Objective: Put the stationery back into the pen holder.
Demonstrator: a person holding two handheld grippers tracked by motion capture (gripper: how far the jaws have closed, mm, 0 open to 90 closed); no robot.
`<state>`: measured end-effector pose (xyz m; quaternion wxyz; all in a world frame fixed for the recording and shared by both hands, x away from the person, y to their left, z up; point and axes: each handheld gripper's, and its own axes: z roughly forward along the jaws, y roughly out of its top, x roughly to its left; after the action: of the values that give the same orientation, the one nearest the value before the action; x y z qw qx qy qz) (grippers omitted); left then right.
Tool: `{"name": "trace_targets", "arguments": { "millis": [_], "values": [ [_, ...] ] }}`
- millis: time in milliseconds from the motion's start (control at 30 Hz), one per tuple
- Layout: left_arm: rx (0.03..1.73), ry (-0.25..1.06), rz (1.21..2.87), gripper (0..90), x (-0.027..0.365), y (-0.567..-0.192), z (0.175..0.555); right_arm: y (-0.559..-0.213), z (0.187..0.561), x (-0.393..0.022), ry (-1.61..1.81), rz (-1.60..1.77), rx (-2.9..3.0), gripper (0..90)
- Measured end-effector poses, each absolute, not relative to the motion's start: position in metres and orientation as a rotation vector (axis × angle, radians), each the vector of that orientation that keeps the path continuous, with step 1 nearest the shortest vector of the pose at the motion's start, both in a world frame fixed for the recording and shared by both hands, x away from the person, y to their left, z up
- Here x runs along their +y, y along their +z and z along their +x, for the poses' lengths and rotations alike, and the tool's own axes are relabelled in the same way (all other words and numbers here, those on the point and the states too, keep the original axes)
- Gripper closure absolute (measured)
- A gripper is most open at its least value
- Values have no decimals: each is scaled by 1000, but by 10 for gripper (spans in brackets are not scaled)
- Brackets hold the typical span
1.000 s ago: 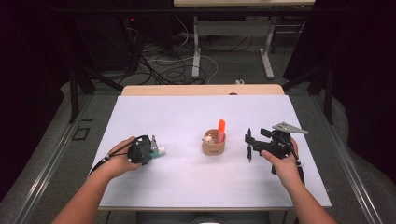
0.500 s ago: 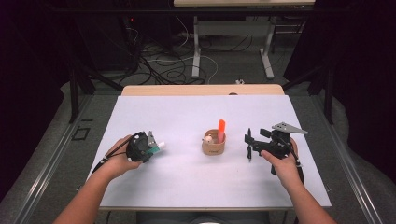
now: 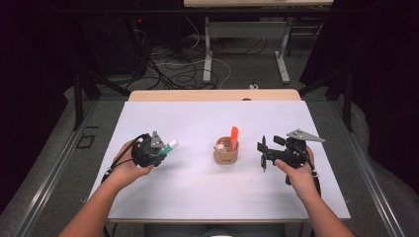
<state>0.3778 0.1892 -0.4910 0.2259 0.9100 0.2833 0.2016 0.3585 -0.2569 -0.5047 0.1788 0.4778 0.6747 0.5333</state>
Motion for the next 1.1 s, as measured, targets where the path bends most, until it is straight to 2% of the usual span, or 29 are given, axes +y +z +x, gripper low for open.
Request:
{"name": "trace_targets", "arguments": {
  "millis": [567, 1100],
  "values": [
    [838, 464, 2196, 656, 163, -465, 362, -496, 354, -249, 1525, 1310, 1938, 209],
    [827, 424, 2073, 657, 146, -458, 356, -488, 347, -229, 1589, 1243, 1964, 232]
  ]
}}
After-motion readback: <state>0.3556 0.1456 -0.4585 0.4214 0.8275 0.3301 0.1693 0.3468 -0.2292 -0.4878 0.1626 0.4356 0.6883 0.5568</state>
